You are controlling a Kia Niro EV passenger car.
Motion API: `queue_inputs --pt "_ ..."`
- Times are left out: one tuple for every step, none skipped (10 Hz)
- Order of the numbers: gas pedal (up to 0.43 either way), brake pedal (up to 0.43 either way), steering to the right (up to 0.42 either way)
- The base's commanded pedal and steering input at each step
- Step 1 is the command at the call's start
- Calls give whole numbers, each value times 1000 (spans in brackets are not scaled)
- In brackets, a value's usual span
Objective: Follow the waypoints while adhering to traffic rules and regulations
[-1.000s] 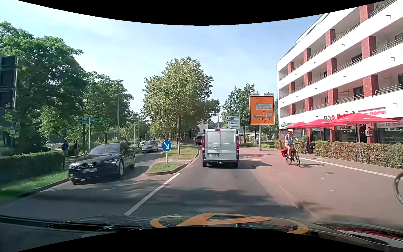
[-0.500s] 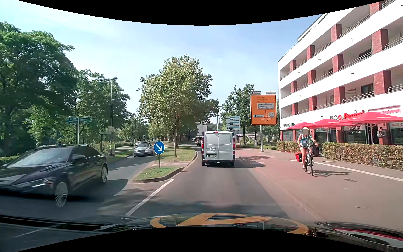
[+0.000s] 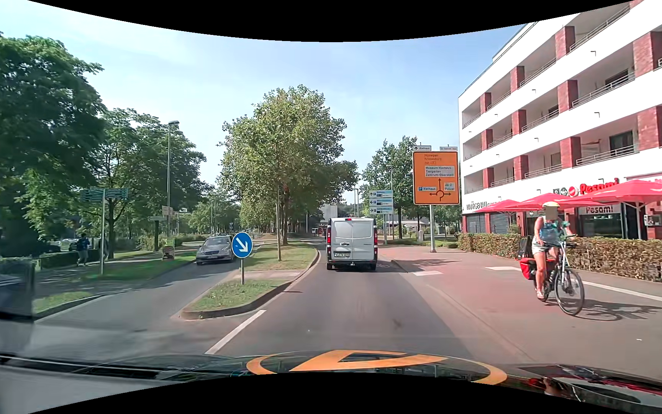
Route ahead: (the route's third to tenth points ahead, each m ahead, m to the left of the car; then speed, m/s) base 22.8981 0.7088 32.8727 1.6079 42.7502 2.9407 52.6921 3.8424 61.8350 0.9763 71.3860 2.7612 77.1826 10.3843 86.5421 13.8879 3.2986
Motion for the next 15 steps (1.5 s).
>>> queue_inputs --pt "118 0 24" --pt "118 0 24" --pt "118 0 24" --pt "118 0 24" --pt "118 0 22" --pt "118 0 20" --pt "118 0 17" --pt "118 0 16" --pt "118 0 13" --pt "118 0 11" --pt "118 0 8" --pt "118 0 6" --pt "118 0 4" --pt "118 0 3" --pt "118 0 1"
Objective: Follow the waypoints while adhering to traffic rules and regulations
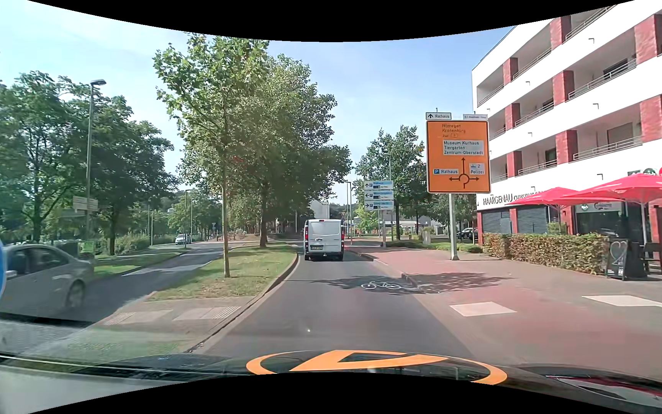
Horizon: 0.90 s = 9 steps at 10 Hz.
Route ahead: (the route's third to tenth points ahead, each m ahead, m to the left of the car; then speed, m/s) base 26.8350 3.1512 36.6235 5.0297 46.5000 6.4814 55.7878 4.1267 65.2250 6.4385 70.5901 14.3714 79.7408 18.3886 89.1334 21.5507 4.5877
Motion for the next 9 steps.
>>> queue_inputs --pt "118 0 -2" --pt "118 0 -4" --pt "118 0 -6" --pt "118 0 -8" --pt "130 0 -12" --pt "130 0 -13" --pt "130 0 -15" --pt "130 0 -16" --pt "130 0 -16"
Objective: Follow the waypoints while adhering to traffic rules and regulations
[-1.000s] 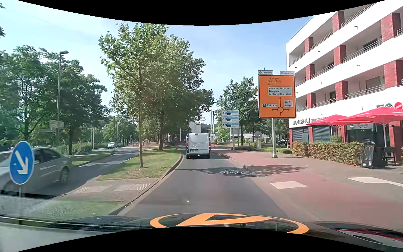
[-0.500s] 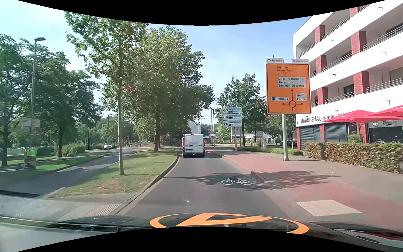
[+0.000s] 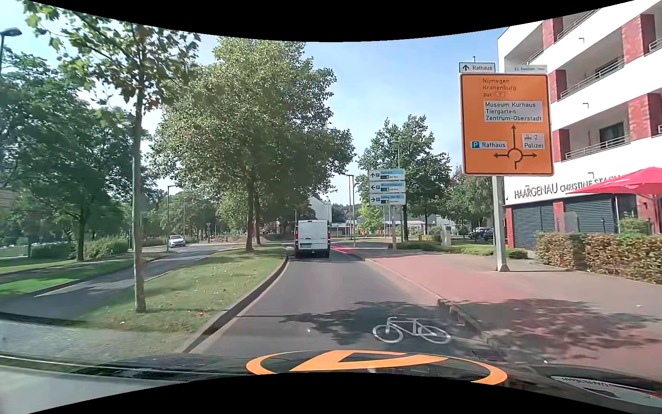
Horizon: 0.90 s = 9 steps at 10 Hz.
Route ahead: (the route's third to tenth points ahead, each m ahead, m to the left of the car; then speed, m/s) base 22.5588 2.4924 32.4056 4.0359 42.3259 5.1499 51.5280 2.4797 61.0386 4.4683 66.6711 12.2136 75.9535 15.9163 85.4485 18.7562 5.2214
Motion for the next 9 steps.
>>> queue_inputs --pt "130 0 -19" --pt "130 0 -23" --pt "130 0 -28" --pt "118 0 -30" --pt "118 0 -31" --pt "118 0 -31" --pt "118 0 -31" --pt "110 0 -32" --pt "110 0 -32"
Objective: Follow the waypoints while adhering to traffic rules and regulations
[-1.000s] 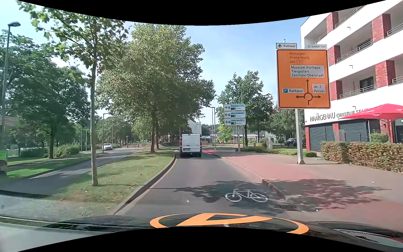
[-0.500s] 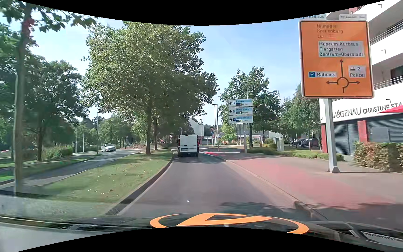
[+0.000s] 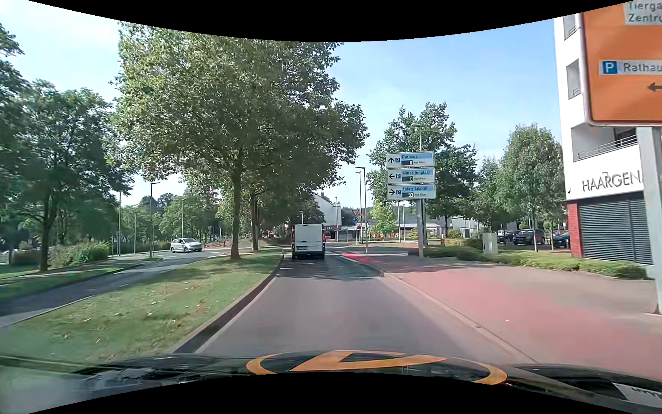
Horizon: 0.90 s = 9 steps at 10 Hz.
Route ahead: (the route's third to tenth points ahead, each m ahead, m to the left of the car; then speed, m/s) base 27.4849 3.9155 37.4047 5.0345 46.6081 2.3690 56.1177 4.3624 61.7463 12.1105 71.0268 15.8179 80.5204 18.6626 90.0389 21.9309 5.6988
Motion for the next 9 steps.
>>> queue_inputs --pt "79 0 -33" --pt "67 0 -33" --pt "67 0 -33" --pt "59 0 -34" --pt "59 0 -34" --pt "39 0 -34" --pt "8 0 -34" --pt "0 0 -34" --pt "0 0 -34"
